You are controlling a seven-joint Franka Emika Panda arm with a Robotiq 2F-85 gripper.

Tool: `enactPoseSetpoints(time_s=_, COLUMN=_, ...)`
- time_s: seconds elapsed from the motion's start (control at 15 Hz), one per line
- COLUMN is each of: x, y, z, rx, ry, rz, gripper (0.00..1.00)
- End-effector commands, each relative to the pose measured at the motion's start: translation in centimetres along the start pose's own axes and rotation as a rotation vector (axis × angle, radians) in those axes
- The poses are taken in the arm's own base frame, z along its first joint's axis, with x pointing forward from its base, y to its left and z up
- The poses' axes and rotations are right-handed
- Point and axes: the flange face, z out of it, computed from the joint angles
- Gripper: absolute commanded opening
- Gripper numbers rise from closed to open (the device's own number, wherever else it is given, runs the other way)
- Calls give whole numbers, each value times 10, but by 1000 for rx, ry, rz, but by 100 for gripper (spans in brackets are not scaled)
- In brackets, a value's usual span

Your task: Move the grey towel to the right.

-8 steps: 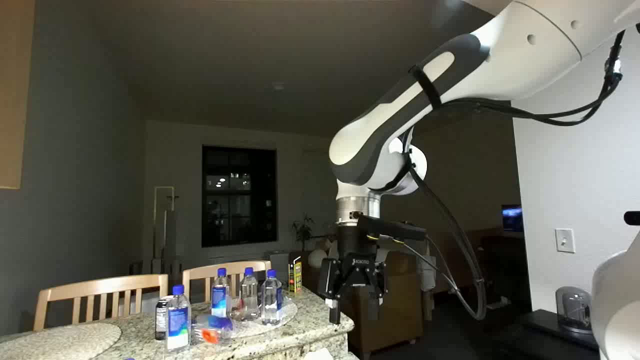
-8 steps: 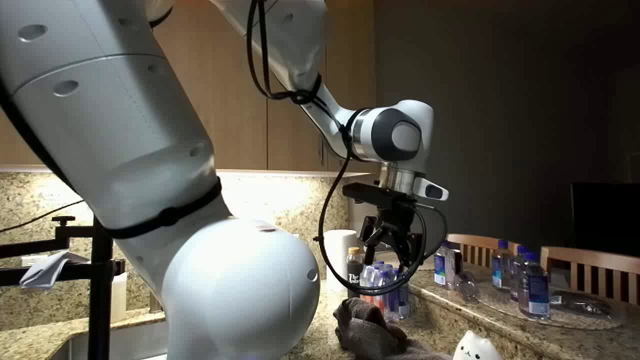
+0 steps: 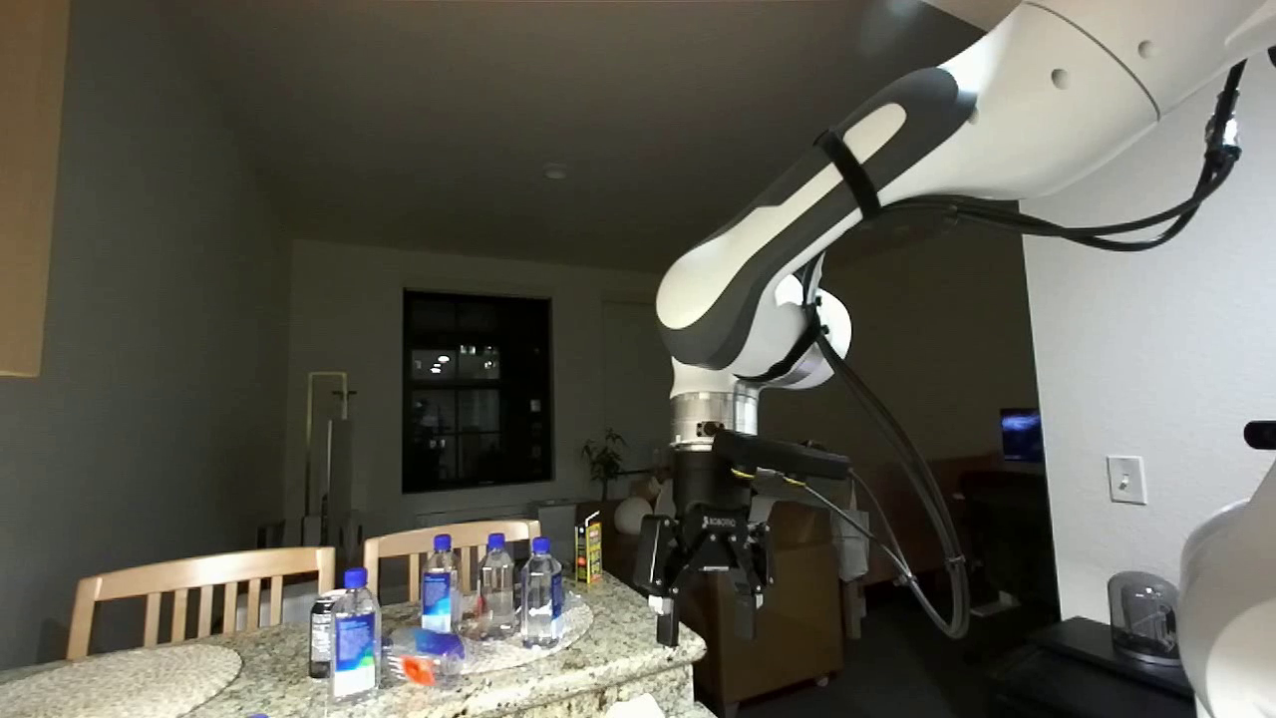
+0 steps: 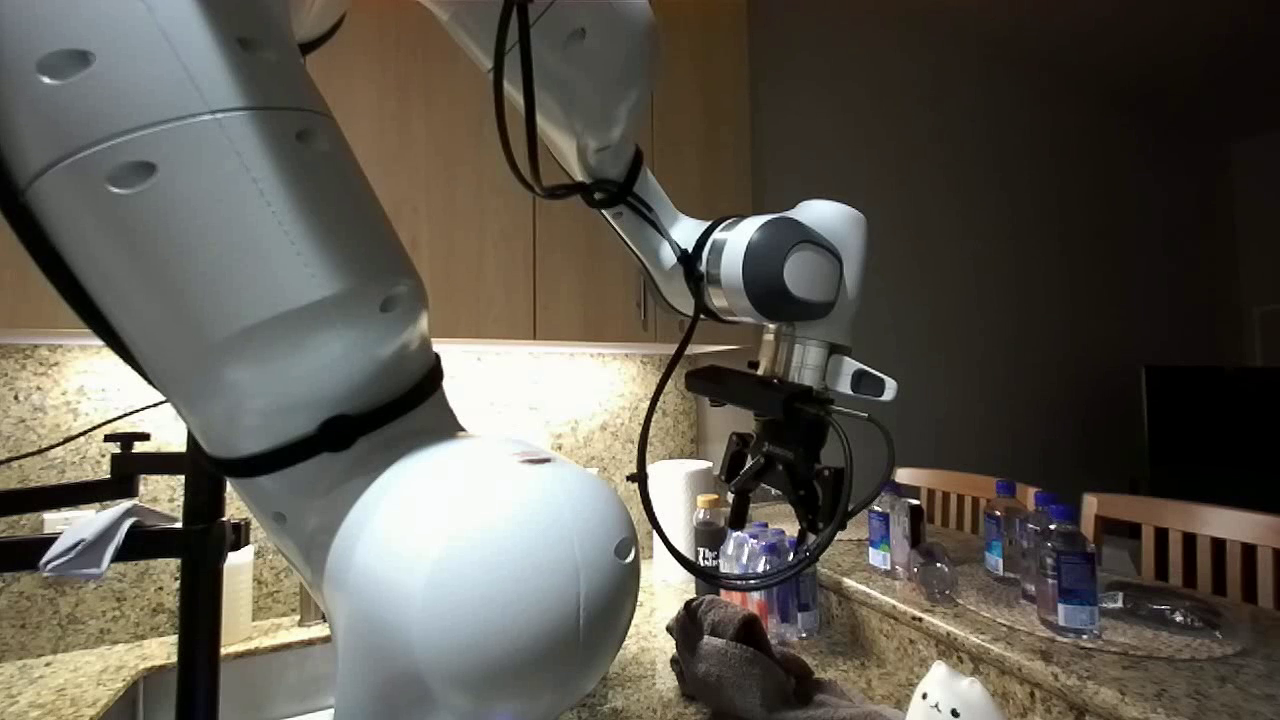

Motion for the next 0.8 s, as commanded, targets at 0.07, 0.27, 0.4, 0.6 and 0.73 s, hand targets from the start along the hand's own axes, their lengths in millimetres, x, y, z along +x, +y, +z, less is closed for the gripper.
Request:
enactPoseSetpoints(time_s=0.07, x=0, y=0, z=0, rx=0, ry=-1, rz=0, gripper=100)
enactPoseSetpoints(time_s=0.27, x=5, y=-8, z=6, rx=2, ry=-9, rz=-10, gripper=100)
enactPoseSetpoints(time_s=0.4, x=12, y=-20, z=11, rx=-23, ry=4, rz=-29, gripper=100)
enactPoseSetpoints(time_s=0.6, x=25, y=-44, z=16, rx=-59, ry=62, rz=-75, gripper=100)
enactPoseSetpoints(time_s=0.73, x=35, y=-62, z=25, rx=-68, ry=91, rz=-118, gripper=100)
